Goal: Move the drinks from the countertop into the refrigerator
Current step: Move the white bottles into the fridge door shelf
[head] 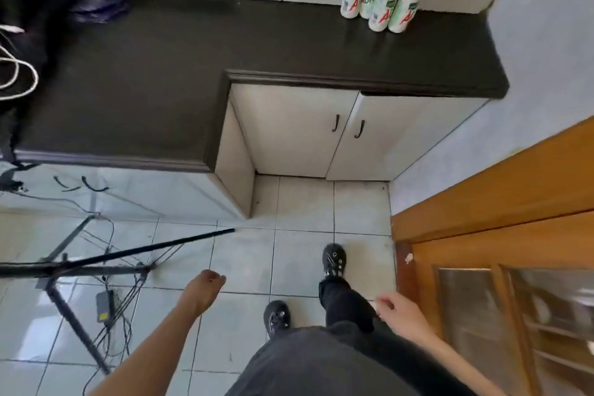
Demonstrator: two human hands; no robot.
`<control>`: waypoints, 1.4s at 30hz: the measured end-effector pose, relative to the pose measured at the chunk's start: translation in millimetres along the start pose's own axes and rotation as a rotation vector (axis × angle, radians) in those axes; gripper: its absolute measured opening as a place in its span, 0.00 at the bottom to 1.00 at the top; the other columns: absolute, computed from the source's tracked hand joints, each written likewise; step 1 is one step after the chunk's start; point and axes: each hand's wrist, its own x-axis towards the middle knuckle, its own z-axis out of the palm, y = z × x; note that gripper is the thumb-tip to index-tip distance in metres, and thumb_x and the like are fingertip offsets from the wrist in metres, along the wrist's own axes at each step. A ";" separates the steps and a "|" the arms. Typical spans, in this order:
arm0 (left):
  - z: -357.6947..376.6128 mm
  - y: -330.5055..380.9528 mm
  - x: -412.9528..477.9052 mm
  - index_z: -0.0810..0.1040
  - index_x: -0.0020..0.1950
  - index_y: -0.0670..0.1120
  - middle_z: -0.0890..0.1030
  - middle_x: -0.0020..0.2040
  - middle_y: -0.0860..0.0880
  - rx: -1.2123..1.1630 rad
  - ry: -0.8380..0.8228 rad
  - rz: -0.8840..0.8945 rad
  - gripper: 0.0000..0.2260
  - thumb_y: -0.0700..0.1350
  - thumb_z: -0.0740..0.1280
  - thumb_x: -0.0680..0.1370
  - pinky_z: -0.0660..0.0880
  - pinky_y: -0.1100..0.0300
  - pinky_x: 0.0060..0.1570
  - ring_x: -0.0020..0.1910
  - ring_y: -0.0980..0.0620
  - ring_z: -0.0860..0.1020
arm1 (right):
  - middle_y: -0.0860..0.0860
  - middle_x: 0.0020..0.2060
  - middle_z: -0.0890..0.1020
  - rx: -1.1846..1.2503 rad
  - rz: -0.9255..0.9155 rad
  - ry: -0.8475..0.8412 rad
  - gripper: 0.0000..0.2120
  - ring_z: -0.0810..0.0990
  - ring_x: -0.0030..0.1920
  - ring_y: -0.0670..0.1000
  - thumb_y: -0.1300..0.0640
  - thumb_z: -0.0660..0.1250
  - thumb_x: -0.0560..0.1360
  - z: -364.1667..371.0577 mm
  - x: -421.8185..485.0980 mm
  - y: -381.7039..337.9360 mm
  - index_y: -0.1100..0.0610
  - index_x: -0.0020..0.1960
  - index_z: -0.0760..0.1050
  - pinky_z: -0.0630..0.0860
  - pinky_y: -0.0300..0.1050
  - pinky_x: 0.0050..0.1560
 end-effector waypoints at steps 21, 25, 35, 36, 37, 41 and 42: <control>-29.8 438.5 57.0 0.77 0.48 0.53 0.81 0.47 0.51 -0.465 0.006 0.377 0.04 0.45 0.63 0.79 0.72 0.73 0.36 0.44 0.52 0.79 | 0.42 0.45 0.79 0.369 -0.307 0.382 0.06 0.78 0.49 0.42 0.56 0.61 0.79 -334.3 229.5 -193.3 0.47 0.51 0.75 0.71 0.33 0.44; -68.6 500.0 77.4 0.78 0.47 0.54 0.82 0.47 0.54 -0.534 0.083 0.536 0.06 0.44 0.63 0.79 0.73 0.66 0.49 0.49 0.55 0.80 | 0.43 0.46 0.80 0.408 -0.386 0.484 0.07 0.79 0.47 0.42 0.59 0.62 0.78 -368.5 246.9 -240.8 0.49 0.52 0.76 0.72 0.33 0.46; -167.9 642.8 143.6 0.71 0.58 0.57 0.72 0.57 0.59 -0.432 0.360 0.945 0.09 0.48 0.63 0.78 0.70 0.68 0.48 0.53 0.63 0.73 | 0.44 0.55 0.75 0.304 -0.451 0.856 0.18 0.76 0.47 0.40 0.55 0.65 0.76 -435.0 274.4 -324.8 0.52 0.65 0.69 0.71 0.32 0.46; -170.1 651.6 149.5 0.70 0.64 0.54 0.70 0.60 0.57 -0.393 0.369 0.978 0.14 0.47 0.63 0.79 0.70 0.65 0.50 0.55 0.61 0.72 | 0.45 0.56 0.75 0.284 -0.459 0.884 0.18 0.76 0.50 0.41 0.54 0.65 0.76 -437.1 277.0 -330.6 0.53 0.66 0.69 0.72 0.34 0.47; -170.5 658.5 155.1 0.68 0.68 0.51 0.68 0.62 0.56 -0.358 0.373 1.009 0.17 0.46 0.63 0.79 0.71 0.62 0.54 0.57 0.60 0.70 | 0.46 0.57 0.75 0.253 -0.474 0.918 0.19 0.75 0.52 0.42 0.53 0.65 0.76 -438.1 279.6 -335.4 0.53 0.66 0.69 0.73 0.37 0.49; -168.1 673.4 163.2 0.67 0.71 0.48 0.68 0.67 0.51 -0.258 0.379 1.084 0.21 0.44 0.64 0.78 0.68 0.58 0.60 0.64 0.58 0.68 | 0.49 0.56 0.76 0.117 -0.564 0.975 0.18 0.75 0.54 0.47 0.54 0.64 0.76 -442.2 285.7 -348.2 0.55 0.65 0.70 0.72 0.39 0.51; -167.0 674.4 163.7 0.68 0.70 0.47 0.68 0.66 0.50 -0.240 0.386 1.095 0.20 0.43 0.64 0.78 0.70 0.57 0.60 0.64 0.56 0.69 | 0.49 0.56 0.76 0.106 -0.573 0.966 0.18 0.75 0.54 0.48 0.54 0.64 0.76 -443.2 287.2 -349.0 0.55 0.64 0.70 0.72 0.39 0.51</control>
